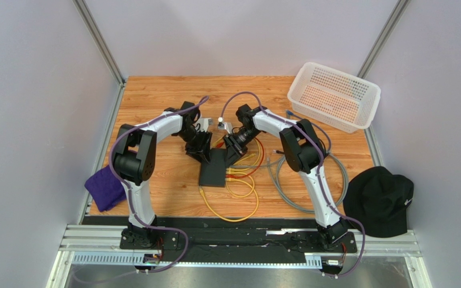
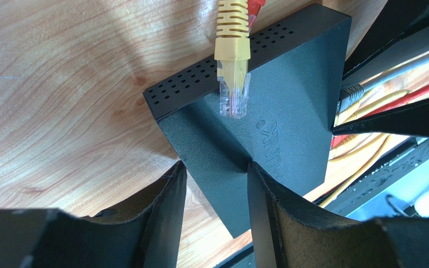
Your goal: Pull the plug from the switch port
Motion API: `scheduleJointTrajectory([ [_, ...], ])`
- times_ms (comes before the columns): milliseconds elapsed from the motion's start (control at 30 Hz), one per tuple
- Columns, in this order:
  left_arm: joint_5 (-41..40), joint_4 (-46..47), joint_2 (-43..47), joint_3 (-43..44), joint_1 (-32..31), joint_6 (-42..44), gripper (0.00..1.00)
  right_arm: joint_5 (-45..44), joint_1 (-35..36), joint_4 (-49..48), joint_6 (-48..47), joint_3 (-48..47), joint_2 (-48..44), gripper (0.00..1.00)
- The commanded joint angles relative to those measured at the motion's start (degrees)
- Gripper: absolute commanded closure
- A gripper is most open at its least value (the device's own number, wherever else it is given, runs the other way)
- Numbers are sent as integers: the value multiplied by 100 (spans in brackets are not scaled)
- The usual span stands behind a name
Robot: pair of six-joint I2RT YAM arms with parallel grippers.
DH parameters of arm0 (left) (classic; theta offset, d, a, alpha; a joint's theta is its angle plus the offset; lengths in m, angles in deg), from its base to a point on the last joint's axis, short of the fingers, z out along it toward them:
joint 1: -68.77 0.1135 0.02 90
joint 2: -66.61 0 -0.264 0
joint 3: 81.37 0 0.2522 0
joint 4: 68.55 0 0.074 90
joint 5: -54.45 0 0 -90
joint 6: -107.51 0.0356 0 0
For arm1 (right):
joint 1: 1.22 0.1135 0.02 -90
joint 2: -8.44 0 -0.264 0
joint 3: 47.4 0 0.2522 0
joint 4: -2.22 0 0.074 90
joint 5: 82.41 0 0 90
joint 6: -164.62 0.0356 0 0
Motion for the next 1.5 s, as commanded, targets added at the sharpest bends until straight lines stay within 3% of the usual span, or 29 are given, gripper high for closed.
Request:
scheduleJointTrajectory([
  [0,-64,311,-252,44,-64,65,50,44,55,51,-239,-140,182,66],
  [233,-73,311,-243,44,-64,82,50,194,29,218,-511,-176,252,74],
  [333,-90,302,-225,35,-64,91,50,-87,46,209,-599,-158,252,84],
  [533,-108,320,-234,35,-81,100,50,-422,29,200,-644,-158,287,90],
  [967,-108,311,-234,70,-72,109,50,-598,29,244,-705,88,278,97],
  [1167,-117,320,-243,79,-72,109,50,-790,-68,200,-599,-562,445,100],
  [1367,-99,285,-287,131,-72,108,50,-564,-41,358,-846,0,340,100],
  [1467,-108,293,-287,140,-72,117,50,-344,-103,420,-793,-507,418,100],
])
